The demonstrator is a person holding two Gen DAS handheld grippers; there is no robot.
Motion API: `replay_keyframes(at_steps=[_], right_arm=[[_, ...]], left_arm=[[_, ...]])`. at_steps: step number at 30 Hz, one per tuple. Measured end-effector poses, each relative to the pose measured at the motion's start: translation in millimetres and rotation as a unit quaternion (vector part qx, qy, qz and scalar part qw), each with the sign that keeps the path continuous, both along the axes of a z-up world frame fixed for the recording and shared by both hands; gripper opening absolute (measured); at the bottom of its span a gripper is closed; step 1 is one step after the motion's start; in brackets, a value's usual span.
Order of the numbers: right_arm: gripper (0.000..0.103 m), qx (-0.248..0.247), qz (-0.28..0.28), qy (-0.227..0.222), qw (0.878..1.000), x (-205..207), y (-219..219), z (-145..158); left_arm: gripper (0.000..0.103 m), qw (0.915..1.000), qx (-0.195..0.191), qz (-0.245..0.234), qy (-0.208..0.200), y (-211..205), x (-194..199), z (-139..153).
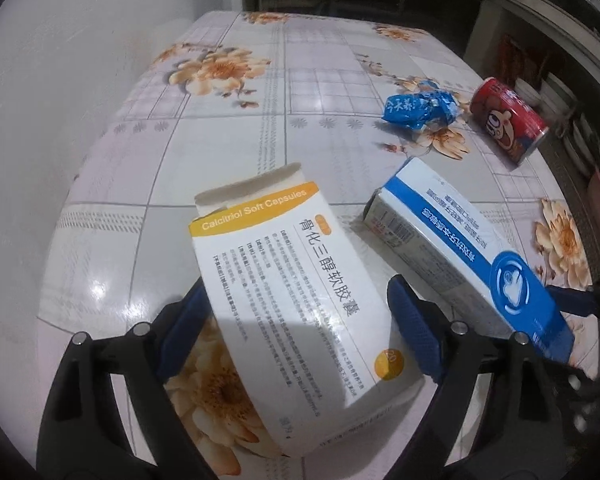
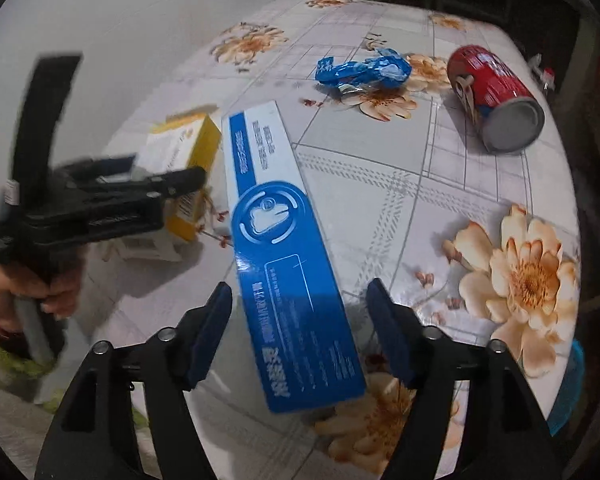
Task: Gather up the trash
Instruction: 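Grasp the yellow-white capsule box with the left tool while the right tool grasps the blue toothpaste box, then lift both boxes off the table with both tools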
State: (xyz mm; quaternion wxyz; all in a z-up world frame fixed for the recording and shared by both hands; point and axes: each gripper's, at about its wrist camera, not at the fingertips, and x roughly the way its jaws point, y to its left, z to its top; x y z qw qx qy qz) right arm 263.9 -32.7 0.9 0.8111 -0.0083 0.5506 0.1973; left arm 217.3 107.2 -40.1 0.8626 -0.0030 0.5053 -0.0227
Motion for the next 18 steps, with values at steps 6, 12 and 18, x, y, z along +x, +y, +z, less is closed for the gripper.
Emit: replay_keyframes(at_steps=[6,12,18], right_arm=[[0.052,0.020,-0.070,0.020,0.997,-9.4,-30.4,0.3],[0.053,0.054,-0.129,0.052,0.989,-35.4,-64.1,-0.4],[0.066,0.067,-0.129,0.028,0.989,-38.5,-67.2,11.1]], left_arm=[[0.075,0.9965,-0.049,-0.066,0.013,-8.8,-18.1,2.3],[0.076,0.9829,-0.037,-0.178,0.026,-49.3,-53.5,3.4],[0.084,0.9873,-0.031,-0.154,0.025,-58.0,-55.2,10.3]])
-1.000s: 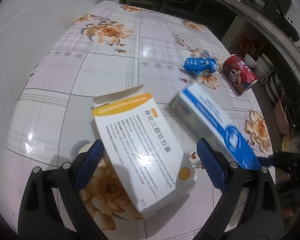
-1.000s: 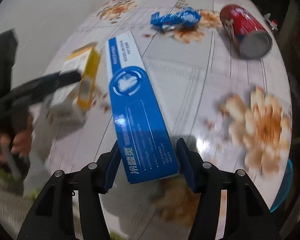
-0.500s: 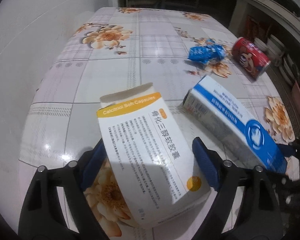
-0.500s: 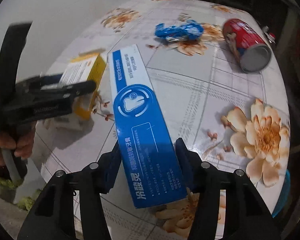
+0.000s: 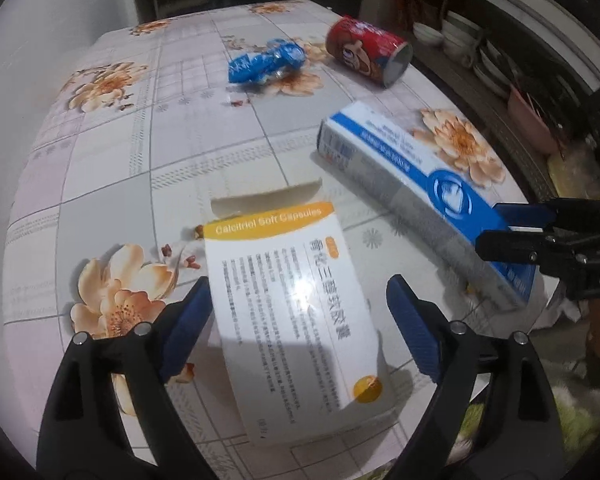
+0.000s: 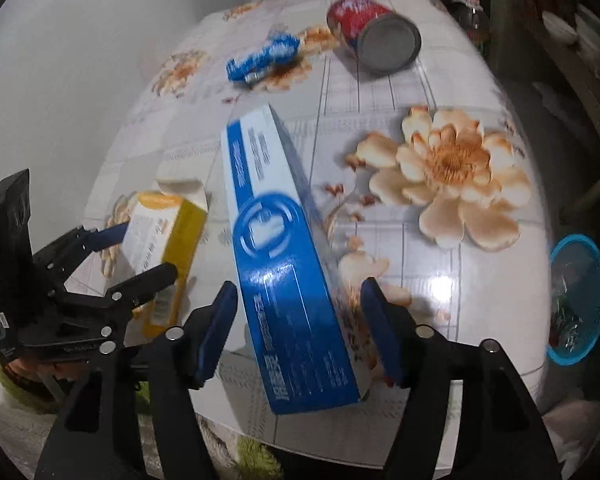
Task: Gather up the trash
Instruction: 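Lift both boxes off the table with both tools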
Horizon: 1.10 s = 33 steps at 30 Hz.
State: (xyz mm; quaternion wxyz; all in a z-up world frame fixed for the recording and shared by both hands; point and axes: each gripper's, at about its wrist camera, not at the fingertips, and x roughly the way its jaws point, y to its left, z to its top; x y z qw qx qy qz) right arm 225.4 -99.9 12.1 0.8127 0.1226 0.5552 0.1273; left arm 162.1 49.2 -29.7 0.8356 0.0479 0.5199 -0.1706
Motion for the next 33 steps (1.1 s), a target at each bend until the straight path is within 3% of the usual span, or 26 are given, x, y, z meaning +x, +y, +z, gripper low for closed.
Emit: replay_keyframes(at_steps=[6,13,15,24,33], right_arm=[[0.068,-0.047,0.032,-0.024,0.998,19.9,19.1,-0.7],[0.067,-0.058,0.047,-0.007,0.997,30.7,28.8,-15.1],[0.067,-0.056,0.043,-0.002,0.997,31.0,27.7,-17.8],[0.052,-0.061,0.039,-0.005,0.997,31.0,29.5,-17.3],[0.049,-0.056,0.024,-0.007,0.998,29.6,23.3,-14.4]], left_arm=[[0.085,0.9982,0.055,0.024,0.010,-1.9,1.4,-7.1],[0.084,0.9972,0.059,0.032,0.033,-3.7,-0.5,-15.3],[0.080,0.9968,0.061,0.037,0.038,-4.1,-1.1,-17.5],[0.071,0.9967,0.064,0.041,0.029,-8.3,-0.4,-15.4],[0.071,0.9962,0.072,0.042,0.023,-9.6,-1.3,-12.9]])
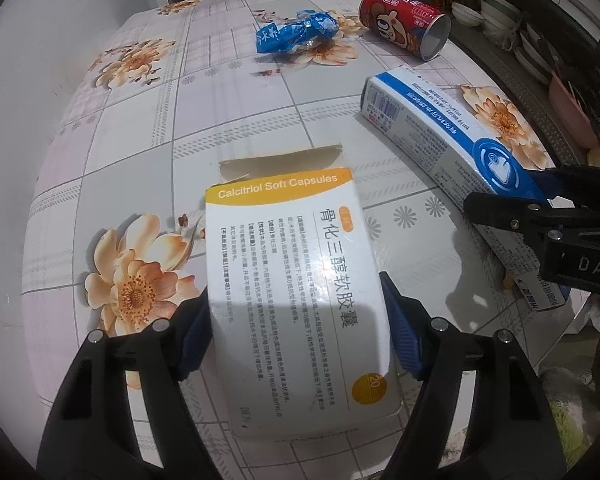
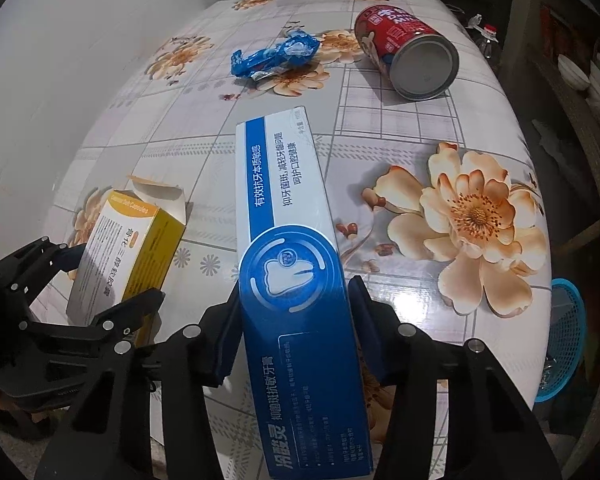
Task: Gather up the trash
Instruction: 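Lift both boxes off the table with both tools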
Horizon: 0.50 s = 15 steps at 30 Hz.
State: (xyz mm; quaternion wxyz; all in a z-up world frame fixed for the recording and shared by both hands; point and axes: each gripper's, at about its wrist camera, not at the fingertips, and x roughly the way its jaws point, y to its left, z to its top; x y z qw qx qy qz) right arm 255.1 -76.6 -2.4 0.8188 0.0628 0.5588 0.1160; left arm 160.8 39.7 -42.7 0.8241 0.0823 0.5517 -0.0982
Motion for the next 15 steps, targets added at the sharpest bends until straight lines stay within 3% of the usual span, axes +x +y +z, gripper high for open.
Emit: replay_keyframes(at_steps=[15], right_arm=[[0.048,0.014,-0.019,-0.015,1.000,-5.6,-11.4,11.9]], left_arm=[[0.071,0.9998,0.006,-0.006,-0.020,-4.8,-5.3,14.1]])
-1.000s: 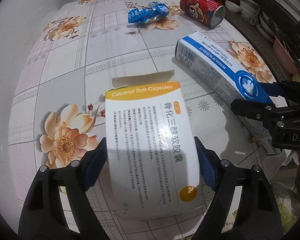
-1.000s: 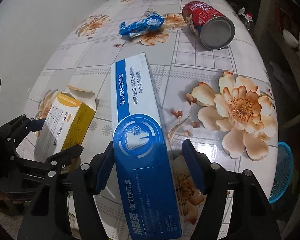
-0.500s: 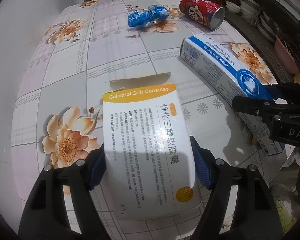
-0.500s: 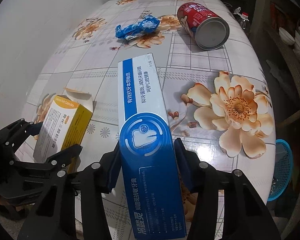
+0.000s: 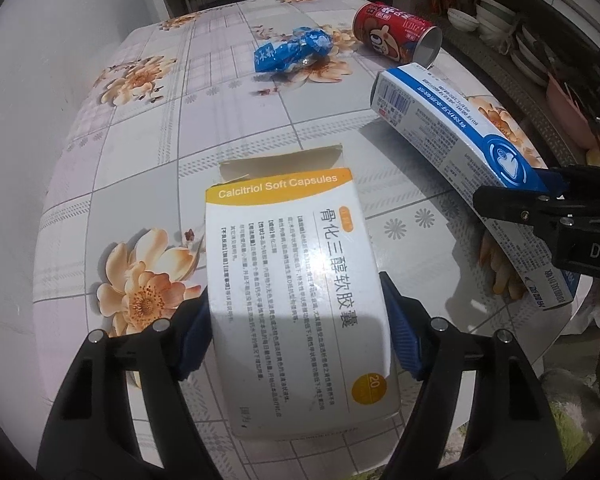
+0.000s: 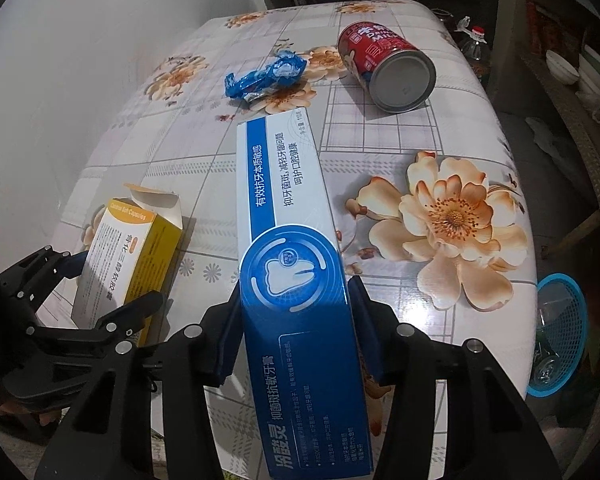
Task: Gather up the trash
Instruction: 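Lift both boxes off the table with both tools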
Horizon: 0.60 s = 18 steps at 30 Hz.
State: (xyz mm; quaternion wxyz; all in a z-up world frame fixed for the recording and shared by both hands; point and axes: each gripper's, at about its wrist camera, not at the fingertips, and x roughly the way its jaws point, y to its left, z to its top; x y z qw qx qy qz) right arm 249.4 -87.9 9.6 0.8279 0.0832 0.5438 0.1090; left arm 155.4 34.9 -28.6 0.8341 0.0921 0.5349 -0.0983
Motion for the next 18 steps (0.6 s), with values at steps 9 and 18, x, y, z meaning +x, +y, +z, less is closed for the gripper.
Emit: replay_keyframes(at_steps=[9,18], right_arm=[[0.048,0.003,0.000,-0.007,1.000,-3.0,-0.2,7.6],[0.048,0.008,-0.005,-0.009,1.000,-6.1,-3.1,10.9]], left_arm=[[0.071,0.9999,0.000,-0.005,-0.011,-2.4,-0.9,7.4],[0.071,0.9998,0.000,-0.011,-0.017,-5.6,-1.6,11.1]])
